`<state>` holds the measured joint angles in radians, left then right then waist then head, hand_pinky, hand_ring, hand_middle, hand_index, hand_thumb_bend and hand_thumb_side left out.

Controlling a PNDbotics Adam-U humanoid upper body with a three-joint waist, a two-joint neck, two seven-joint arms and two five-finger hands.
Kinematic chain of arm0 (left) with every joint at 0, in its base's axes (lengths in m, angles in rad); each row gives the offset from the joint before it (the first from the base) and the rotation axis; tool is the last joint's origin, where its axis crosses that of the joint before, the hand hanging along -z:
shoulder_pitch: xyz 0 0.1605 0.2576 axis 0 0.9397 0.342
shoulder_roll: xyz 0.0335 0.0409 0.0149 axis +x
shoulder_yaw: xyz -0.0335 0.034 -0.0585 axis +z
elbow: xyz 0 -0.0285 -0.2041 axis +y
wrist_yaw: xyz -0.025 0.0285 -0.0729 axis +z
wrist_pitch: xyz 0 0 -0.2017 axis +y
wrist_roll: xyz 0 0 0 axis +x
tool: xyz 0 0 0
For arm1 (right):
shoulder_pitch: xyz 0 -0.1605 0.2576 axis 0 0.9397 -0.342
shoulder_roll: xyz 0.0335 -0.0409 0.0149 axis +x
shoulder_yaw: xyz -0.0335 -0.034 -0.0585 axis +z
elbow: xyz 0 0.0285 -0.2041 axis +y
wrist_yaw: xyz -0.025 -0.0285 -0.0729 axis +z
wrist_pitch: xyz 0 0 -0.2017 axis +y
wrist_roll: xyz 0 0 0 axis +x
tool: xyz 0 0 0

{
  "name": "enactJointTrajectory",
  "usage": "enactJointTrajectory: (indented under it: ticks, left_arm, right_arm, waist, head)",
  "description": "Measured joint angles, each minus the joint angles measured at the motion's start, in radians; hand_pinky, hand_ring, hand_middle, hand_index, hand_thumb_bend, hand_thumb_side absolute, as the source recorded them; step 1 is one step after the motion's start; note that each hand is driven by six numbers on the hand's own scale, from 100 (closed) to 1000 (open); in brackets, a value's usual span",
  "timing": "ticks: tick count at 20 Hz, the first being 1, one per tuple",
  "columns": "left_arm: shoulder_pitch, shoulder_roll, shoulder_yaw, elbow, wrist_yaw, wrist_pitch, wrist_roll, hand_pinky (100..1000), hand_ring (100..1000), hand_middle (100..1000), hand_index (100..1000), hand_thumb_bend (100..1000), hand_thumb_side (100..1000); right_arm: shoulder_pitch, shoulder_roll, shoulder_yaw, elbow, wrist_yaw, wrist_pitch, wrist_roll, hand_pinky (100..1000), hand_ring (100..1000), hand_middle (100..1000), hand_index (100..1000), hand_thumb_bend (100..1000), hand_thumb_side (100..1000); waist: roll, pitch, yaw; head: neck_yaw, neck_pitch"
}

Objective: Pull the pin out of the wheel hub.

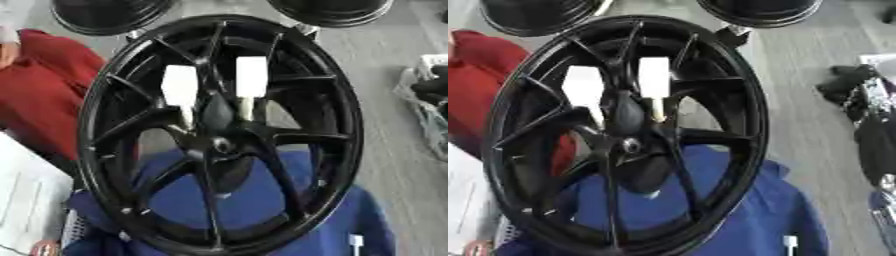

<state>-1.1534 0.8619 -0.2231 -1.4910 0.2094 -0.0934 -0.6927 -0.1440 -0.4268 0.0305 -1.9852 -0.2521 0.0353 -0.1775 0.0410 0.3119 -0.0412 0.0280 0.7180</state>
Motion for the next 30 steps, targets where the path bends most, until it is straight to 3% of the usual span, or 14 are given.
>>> enactJointTrajectory:
  ticks: [4,9,20,30]
  left_arm:
    - [0.000,0.000,0.000,0.000,-0.001,0.001,-0.008,770,698,651,738,378,536]
    - [0.017,0.018,-0.014,-0.018,-0.036,0.014,-0.033,787,723,678,770,435,533]
    - [0.044,0.071,-0.134,-0.176,-0.199,0.117,-0.182,844,804,777,857,477,523]
    - [-0.015,0.003,-0.259,-0.168,-0.295,0.130,-0.214,848,817,792,868,527,513]
  right_arm:
    - [0.000,0.000,0.000,0.000,0.000,0.000,0.000,848,741,583,739,100,801]
    - [0.000,0.000,0.000,0.000,0.000,0.000,0.000,848,741,584,739,100,805]
    - [-0.004,0.000,0.001,0.000,0.000,0.005,0.002,847,741,584,738,100,811]
    - [-0.005,0.000,0.007,0.000,0.000,0.011,0.003,846,741,584,737,100,816]
  waist:
    - [0.000,0.000,0.000]
    - [0.001,0.000,0.001]
    - [0.006,0.000,0.000]
    - [0.006,0.001,-0.001]
  head:
    - [-0.004,0.002]
    - [-0.007,0.000]
    - [-0.004,-0.008]
    - [-0.003,-0.009]
